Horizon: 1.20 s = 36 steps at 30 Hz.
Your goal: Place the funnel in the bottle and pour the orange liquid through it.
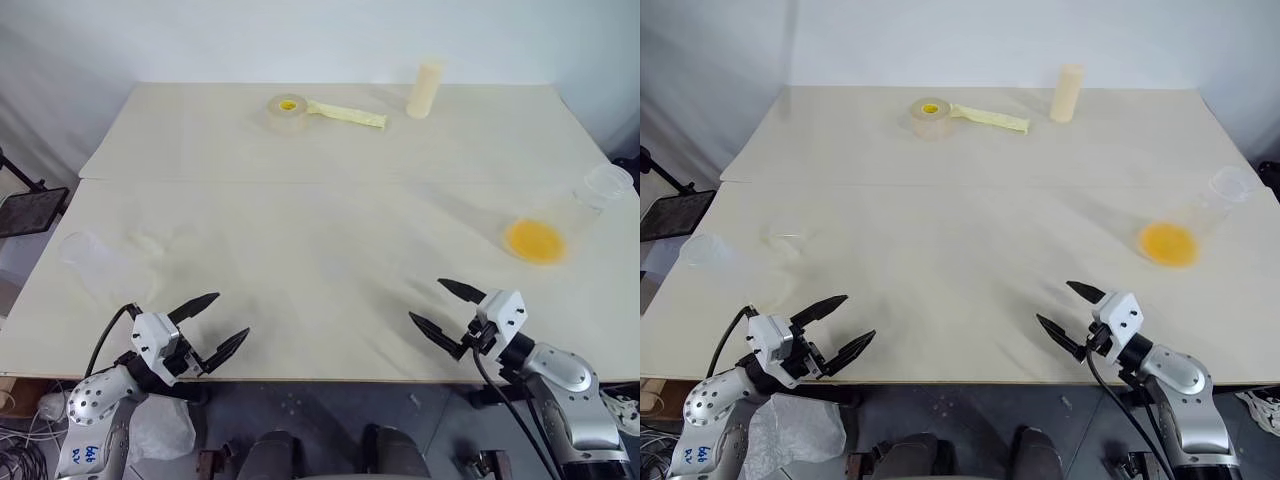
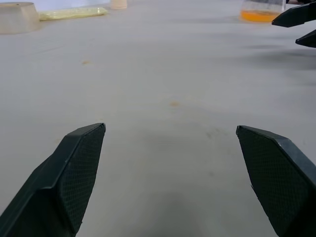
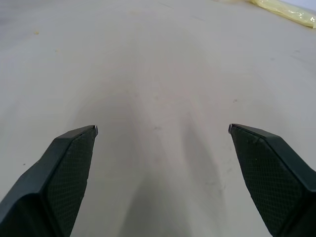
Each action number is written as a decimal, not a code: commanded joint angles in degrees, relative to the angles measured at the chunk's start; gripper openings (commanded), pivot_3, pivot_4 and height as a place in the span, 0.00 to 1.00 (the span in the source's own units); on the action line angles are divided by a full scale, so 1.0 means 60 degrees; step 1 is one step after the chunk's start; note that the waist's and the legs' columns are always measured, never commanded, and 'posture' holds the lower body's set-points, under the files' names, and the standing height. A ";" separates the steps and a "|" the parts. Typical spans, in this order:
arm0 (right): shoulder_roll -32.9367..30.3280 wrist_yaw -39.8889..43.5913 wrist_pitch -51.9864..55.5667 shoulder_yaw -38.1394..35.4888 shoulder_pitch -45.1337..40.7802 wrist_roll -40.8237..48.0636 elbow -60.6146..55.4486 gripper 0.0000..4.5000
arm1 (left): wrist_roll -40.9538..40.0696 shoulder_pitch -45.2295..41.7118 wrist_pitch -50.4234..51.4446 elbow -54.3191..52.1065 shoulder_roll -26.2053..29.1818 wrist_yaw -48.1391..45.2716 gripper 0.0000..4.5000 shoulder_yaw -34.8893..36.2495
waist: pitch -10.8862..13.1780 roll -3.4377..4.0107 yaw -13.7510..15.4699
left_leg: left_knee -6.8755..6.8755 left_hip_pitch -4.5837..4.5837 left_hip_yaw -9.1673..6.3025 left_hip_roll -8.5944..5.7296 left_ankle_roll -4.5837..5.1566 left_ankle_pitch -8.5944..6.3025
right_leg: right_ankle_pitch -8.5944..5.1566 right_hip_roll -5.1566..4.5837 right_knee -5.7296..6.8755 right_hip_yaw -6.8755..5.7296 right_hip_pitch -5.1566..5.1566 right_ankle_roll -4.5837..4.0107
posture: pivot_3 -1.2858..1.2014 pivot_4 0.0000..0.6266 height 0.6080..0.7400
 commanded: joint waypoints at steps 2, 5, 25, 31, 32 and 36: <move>0.0029 -0.0006 -0.0036 -0.0103 -0.0125 0.0140 -0.0209 0.99 | -0.0275 0.0064 0.0411 -0.0235 -0.0028 0.0152 1.00 0.0090 | 0.0000 0.0000 -0.0002 | 0.0000 0.0000 0.0001 0.0000 0.0000 0.0000 | 0.0000 0.0000 0.0000 0.0001 0.0000 0.0000 | 0.52 0.24 1.00; 0.0028 0.0082 -0.0038 -0.0054 -0.0259 0.0156 -0.0087 0.99 | -0.0797 0.0136 0.1688 -0.0476 0.0023 0.0480 1.00 0.0142 | 0.0000 0.0000 -0.0001 | 0.0001 0.0001 0.0001 0.0000 0.0000 0.0000 | 0.0000 0.0000 0.0001 0.0001 0.0000 0.0000 | 0.52 0.24 1.00; 0.0747 0.2635 -0.1405 0.1059 -0.4506 -0.0131 0.5001 0.99 | -0.1425 0.3870 0.0866 -0.3392 -0.2380 0.3787 1.00 0.3990 | 0.0028 -0.0063 -0.0197 | 0.0022 -0.0004 -0.0007 0.0018 -0.0003 -0.0002 | 0.0000 0.0001 0.0002 -0.0001 0.0002 0.0001 | 0.52 0.24 1.00; 0.1009 0.3042 -0.1539 0.1125 -0.4891 -0.0096 0.5430 0.99 | -0.1960 0.3691 0.1608 -0.3647 -0.2206 0.4767 1.00 0.4556 | 0.0031 -0.0073 -0.0171 | 0.0042 -0.0016 -0.0018 0.0016 -0.0002 -0.0003 | 0.0000 -0.0003 0.0002 0.0002 0.0006 0.0000 | 0.52 0.24 1.00; 0.1043 0.3044 -0.1535 0.1120 -0.4905 -0.0103 0.5394 0.99 | -0.2011 0.3563 0.1750 -0.3657 -0.2087 0.4877 1.00 0.4582 | 0.0031 -0.0073 -0.0173 | 0.0042 -0.0016 -0.0019 0.0017 -0.0002 -0.0004 | 0.0000 -0.0002 0.0004 0.0001 0.0005 0.0001 | 0.52 0.24 1.00; 0.1137 0.2900 -0.1349 0.1085 -0.4835 -0.0052 0.4971 0.99 | -0.2038 0.2494 0.2306 -0.3327 -0.1205 0.5332 1.00 0.4705 | 0.0031 -0.0073 -0.0193 | 0.0045 -0.0015 -0.0024 0.0020 -0.0005 -0.0005 | 0.0000 0.0000 0.0013 -0.0002 0.0005 0.0000 | 0.52 0.24 1.00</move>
